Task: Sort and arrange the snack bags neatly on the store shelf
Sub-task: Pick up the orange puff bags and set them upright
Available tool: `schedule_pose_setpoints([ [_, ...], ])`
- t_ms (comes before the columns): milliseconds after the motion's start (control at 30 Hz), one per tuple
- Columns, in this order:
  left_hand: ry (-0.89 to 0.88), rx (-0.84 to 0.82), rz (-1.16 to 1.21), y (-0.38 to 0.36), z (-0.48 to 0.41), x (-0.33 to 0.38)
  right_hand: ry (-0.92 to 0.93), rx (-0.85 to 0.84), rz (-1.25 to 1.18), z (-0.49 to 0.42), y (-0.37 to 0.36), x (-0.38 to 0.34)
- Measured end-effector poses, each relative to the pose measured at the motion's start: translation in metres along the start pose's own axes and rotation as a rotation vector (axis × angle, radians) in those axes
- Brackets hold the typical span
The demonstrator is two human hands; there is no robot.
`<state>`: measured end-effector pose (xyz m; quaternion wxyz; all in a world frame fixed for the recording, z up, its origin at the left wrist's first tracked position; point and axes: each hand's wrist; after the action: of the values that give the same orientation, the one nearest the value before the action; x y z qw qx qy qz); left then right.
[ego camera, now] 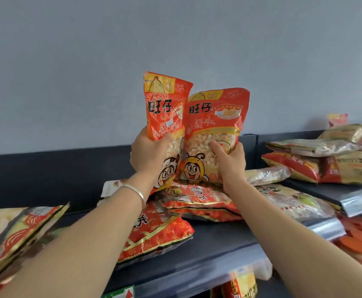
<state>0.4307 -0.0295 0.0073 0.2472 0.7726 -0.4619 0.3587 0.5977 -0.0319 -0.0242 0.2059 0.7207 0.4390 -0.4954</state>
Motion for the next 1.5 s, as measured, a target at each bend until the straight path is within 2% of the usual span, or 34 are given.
schedule_pose_setpoints([
  [367, -0.031, -0.230, 0.212, -0.198, 0.087, 0.094, 0.130, 0.207, 0.158, -0.069, 0.232, -0.012],
  [533, -0.014, -0.295, 0.269, -0.288, 0.137, 0.143, 0.139, 0.283, 0.199, -0.103, 0.340, -0.015],
  [733, -0.029, -0.378, 0.313, -0.383, 0.174, 0.178, 0.098, 0.360, 0.189, -0.148, 0.437, 0.000],
  [967, -0.059, -0.413, 0.361, -0.484, 0.172, 0.195, 0.119, 0.442, 0.174, -0.227, 0.504, 0.037],
  [1267, -0.034, -0.404, 0.388, -0.617, 0.130, 0.204, 0.140, 0.506, 0.189, -0.351, 0.553, 0.063],
  [1500, -0.028, -0.376, 0.343, -0.692, 0.116, 0.203, 0.150, 0.511, 0.167, -0.431, 0.584, 0.087],
])
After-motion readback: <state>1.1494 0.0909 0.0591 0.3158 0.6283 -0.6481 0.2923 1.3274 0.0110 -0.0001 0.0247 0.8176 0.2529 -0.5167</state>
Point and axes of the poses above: each hand's wrist, its own z-axis away from the middle knuckle, its own y-axis out of the back of the hand, x = y × z, and after that the axes turned 3 degrees about y, right-handed
